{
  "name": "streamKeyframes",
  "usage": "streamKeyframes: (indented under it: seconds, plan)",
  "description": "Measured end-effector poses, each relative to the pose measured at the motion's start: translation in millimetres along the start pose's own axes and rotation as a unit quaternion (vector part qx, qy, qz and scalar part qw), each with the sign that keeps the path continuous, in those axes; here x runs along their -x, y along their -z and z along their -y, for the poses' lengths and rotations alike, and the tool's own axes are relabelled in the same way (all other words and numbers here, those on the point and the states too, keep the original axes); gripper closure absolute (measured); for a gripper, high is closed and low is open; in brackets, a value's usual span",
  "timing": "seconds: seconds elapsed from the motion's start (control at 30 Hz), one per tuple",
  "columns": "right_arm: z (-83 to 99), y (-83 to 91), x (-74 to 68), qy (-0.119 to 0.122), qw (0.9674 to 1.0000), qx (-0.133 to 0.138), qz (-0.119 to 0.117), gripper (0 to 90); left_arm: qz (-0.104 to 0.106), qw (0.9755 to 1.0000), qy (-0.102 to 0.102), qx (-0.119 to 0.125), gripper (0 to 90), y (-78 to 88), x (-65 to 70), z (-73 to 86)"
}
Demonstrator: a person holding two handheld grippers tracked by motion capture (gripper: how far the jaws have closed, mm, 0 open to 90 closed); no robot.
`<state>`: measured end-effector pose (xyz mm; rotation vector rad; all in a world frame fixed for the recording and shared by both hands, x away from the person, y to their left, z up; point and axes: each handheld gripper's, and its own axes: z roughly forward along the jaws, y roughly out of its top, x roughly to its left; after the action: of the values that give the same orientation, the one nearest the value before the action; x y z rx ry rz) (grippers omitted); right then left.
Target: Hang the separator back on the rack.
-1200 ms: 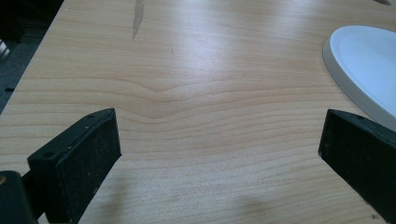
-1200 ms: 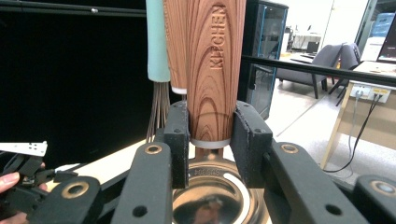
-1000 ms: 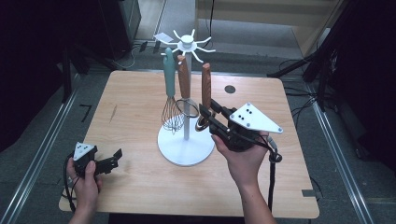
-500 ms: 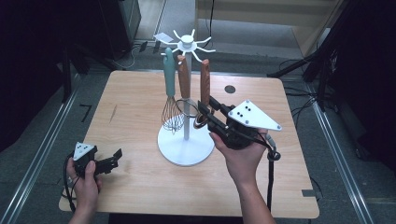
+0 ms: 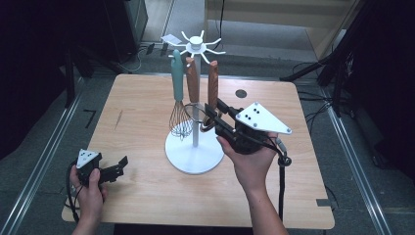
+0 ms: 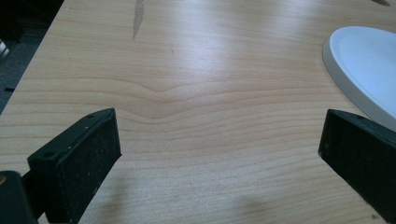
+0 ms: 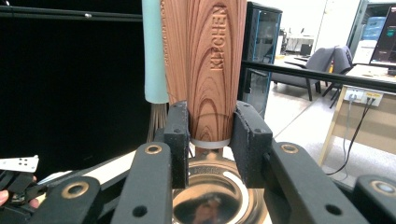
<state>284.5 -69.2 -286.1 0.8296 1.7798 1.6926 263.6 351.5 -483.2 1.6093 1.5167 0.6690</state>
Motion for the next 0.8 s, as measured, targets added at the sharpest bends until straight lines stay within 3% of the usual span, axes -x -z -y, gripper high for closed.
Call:
streamKeyframes:
  seconds: [0.8]
  plan:
    - [0.9,-11.3,2.1,0.004,0.9999,-0.014,0.004,70.4,0.000,1.0000,0.001,0.001,0.0,0.0,-0.1,-0.1]
